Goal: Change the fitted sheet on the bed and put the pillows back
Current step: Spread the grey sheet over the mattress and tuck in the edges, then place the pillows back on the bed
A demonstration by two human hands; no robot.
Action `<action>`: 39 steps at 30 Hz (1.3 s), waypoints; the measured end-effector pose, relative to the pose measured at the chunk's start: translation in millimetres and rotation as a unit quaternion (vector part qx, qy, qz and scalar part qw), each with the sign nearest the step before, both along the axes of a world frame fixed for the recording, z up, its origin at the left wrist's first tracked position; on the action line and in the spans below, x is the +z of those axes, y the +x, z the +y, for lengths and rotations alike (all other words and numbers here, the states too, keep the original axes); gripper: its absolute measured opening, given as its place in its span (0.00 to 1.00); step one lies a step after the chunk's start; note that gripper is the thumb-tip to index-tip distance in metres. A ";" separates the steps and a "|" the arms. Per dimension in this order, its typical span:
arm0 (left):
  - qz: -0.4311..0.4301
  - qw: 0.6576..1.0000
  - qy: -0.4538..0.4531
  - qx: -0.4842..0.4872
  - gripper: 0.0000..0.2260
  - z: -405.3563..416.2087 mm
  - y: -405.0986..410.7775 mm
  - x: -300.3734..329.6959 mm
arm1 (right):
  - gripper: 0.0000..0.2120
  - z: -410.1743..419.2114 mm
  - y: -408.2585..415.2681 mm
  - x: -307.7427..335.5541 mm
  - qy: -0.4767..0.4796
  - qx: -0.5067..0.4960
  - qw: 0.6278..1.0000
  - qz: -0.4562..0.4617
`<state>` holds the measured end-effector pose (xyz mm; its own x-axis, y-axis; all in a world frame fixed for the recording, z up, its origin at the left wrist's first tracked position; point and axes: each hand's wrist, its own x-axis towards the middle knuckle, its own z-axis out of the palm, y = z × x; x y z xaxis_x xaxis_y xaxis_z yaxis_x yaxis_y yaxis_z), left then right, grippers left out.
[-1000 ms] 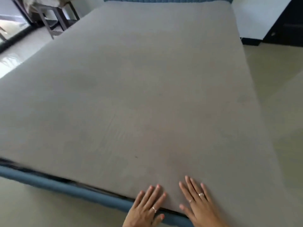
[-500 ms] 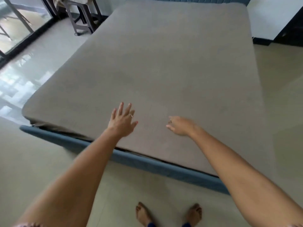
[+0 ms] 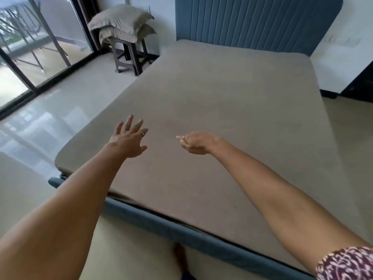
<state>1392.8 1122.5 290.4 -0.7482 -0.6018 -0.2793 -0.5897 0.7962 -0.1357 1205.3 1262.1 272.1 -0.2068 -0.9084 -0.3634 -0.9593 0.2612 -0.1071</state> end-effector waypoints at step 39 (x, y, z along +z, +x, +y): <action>0.022 0.996 -0.033 0.084 0.31 -604.0 312.2 81.3 | 0.36 -658.6 290.7 79.9 -0.152 0.043 0.987 -0.021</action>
